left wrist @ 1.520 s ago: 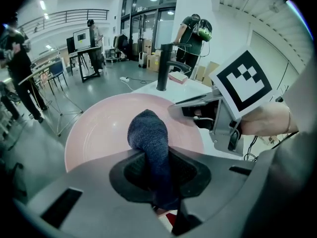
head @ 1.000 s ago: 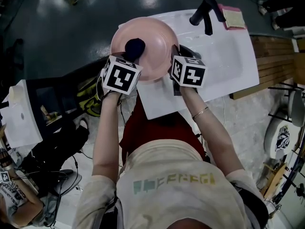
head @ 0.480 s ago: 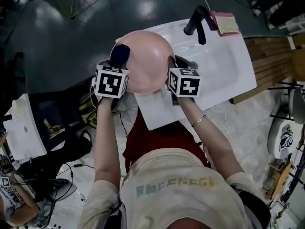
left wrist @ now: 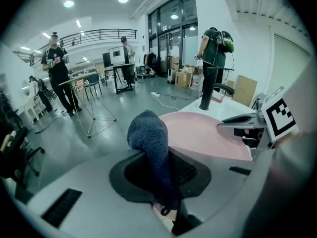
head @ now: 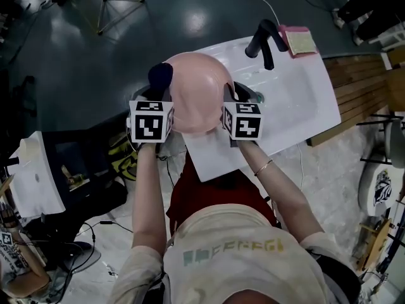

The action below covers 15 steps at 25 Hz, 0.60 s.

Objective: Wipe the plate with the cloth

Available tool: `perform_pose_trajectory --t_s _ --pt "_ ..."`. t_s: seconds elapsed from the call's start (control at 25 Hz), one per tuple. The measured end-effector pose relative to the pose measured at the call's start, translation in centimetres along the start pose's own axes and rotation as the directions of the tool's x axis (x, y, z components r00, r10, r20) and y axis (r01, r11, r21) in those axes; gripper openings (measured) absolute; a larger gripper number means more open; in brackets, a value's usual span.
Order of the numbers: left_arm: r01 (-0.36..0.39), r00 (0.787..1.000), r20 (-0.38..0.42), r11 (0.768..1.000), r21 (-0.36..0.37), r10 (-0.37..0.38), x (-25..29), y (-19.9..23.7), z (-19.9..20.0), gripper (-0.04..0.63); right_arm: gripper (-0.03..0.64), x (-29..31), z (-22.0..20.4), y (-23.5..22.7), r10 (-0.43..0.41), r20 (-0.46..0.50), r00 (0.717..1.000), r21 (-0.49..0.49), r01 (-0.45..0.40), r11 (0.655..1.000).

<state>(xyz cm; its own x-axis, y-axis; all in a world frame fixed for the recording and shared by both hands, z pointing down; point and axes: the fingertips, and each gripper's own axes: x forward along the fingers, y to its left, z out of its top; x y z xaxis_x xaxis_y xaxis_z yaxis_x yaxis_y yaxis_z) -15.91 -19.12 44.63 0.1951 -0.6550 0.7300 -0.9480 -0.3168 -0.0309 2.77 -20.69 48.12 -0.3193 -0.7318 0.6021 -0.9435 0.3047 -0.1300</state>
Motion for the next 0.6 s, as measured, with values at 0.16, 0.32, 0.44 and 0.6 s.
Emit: perform_pose_trajectory --t_s 0.16,0.32,0.44,0.6 --pt "0.002 0.999 0.043 0.999 -0.036 -0.001 -0.2 0.1 0.5 0.08 0.064 0.1 0.1 -0.1 -0.009 0.027 1.0 -0.017 0.009 1.0" --pt "0.014 0.996 0.084 0.996 -0.084 -0.007 -0.6 0.4 0.9 0.08 0.064 0.0 0.6 0.0 -0.017 0.072 0.997 -0.031 0.02 0.999" --pt "0.009 0.995 0.104 0.995 -0.1 0.001 -1.0 0.6 1.0 0.08 0.064 -0.5 1.5 0.2 -0.019 0.122 0.992 -0.048 0.025 0.999" --pt "0.025 0.991 0.13 0.993 -0.117 -0.01 -1.1 0.3 1.1 0.08 0.064 -1.3 2.9 0.4 -0.017 0.179 0.984 -0.072 0.031 0.997"
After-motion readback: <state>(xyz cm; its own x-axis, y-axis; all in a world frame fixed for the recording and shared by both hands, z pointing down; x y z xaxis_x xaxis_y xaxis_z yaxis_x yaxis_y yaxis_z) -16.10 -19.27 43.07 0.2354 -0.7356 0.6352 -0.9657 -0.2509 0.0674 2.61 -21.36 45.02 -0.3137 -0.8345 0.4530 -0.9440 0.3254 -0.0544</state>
